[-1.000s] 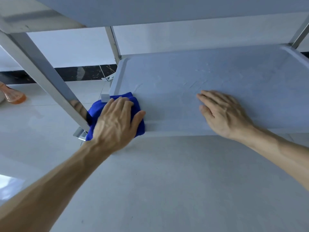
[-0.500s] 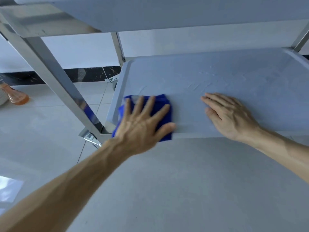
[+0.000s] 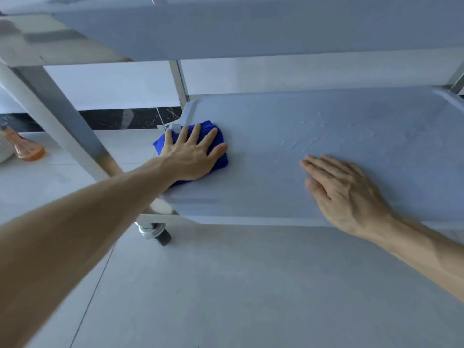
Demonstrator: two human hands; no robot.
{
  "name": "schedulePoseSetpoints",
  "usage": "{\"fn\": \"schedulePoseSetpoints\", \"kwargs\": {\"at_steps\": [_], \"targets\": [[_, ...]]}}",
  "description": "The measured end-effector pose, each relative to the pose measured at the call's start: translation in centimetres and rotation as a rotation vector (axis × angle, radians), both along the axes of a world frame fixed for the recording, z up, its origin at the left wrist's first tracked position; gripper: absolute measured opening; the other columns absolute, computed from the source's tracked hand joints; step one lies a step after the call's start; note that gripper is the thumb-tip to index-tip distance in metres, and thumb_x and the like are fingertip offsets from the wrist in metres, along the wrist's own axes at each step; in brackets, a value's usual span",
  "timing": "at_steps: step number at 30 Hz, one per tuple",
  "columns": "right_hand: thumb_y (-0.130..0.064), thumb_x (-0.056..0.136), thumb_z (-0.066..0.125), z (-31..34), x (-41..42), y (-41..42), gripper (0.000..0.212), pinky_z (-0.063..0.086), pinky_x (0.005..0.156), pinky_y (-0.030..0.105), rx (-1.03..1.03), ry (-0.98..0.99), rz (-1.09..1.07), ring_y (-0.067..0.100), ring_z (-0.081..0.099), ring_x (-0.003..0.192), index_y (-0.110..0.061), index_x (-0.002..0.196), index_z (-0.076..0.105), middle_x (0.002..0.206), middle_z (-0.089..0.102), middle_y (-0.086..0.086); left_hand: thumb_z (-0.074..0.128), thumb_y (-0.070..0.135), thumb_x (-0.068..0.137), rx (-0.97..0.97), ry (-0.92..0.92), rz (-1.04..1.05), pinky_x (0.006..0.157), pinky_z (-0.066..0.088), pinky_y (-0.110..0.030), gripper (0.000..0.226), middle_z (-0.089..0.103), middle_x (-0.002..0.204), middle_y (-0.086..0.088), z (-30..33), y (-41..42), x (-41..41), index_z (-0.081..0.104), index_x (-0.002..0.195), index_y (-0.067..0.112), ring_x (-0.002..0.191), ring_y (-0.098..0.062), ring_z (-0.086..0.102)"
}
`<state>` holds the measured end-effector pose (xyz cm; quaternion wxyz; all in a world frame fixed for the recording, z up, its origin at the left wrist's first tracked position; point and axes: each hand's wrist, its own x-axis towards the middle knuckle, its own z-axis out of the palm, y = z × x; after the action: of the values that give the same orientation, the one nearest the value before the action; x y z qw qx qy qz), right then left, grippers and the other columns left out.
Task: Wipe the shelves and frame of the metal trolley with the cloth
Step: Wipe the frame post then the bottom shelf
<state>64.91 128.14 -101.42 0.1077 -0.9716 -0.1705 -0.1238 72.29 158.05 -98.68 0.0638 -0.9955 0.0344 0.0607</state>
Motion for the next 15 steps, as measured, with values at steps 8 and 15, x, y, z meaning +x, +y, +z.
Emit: {"fn": "schedulePoseSetpoints", "kwargs": {"at_steps": [8,15], "targets": [[-0.034,0.097,0.030,-0.8,0.1,-0.1,0.057,0.038,0.111,0.048,-0.021,-0.042,0.008,0.031,0.051,0.136,-0.007,0.137,0.060,0.145,0.056,0.008,-0.001,0.065,0.090,-0.108,-0.066,-0.177,0.117,0.000,-0.064,0.074,0.002,0.167,-0.001,-1.2,-9.8,0.3,0.012,0.156,0.035,0.152,-0.032,0.001],[-0.038,0.097,0.025,-0.9,-0.5,-0.4,0.062,0.038,0.113,0.050,-0.002,-0.034,0.018,0.029,0.048,0.139,-0.007,0.140,0.057,0.147,0.054,0.006,0.001,0.071,0.088,-0.073,-0.174,-0.142,0.118,0.006,-0.059,0.074,0.013,0.165,0.003,-1.8,-4.2,-2.4,0.015,0.153,0.040,0.151,-0.024,0.010]]}}
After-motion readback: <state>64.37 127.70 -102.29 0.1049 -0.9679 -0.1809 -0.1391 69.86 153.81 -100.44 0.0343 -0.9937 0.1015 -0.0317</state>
